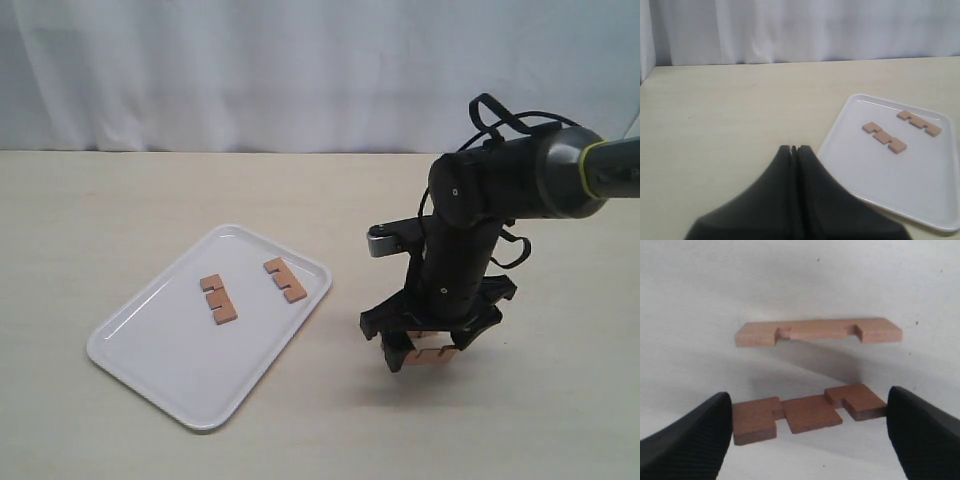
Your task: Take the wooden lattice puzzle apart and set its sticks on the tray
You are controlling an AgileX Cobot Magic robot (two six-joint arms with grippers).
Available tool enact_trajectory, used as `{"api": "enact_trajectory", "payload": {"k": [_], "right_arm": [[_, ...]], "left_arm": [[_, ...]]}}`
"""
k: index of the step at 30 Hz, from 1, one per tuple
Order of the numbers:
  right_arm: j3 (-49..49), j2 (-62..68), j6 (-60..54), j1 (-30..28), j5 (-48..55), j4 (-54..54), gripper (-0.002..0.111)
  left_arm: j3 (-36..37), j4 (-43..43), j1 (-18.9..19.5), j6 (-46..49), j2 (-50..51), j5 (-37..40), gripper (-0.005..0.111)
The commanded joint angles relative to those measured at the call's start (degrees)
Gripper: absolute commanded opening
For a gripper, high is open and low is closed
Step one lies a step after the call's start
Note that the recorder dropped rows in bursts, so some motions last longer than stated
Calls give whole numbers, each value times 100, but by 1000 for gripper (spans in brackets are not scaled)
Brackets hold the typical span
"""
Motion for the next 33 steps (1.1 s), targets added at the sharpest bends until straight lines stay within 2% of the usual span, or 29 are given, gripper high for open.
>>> {"api": "enact_trajectory", "payload": {"k": [1,16,22,28,33], "right_arm": [[22,-373,-60,-21,43,47,4],[-161,-781,-250,-21,-105,253,4],[-380,-781,-1473,-21,-622,1697,4],[-380,-781,-3238,-21,-1297,3448,4],[-380,-781,-3848,-21,-1506,3595,4]], "left_arm": [[10,-13,-37,6,-3,-67,0],[10,-13,-37,6,-3,-67,0],[10,-13,-37,6,-3,-67,0],[10,-13,-37,6,-3,-67,0],[10,-13,-37,6,-3,-67,0]]}}
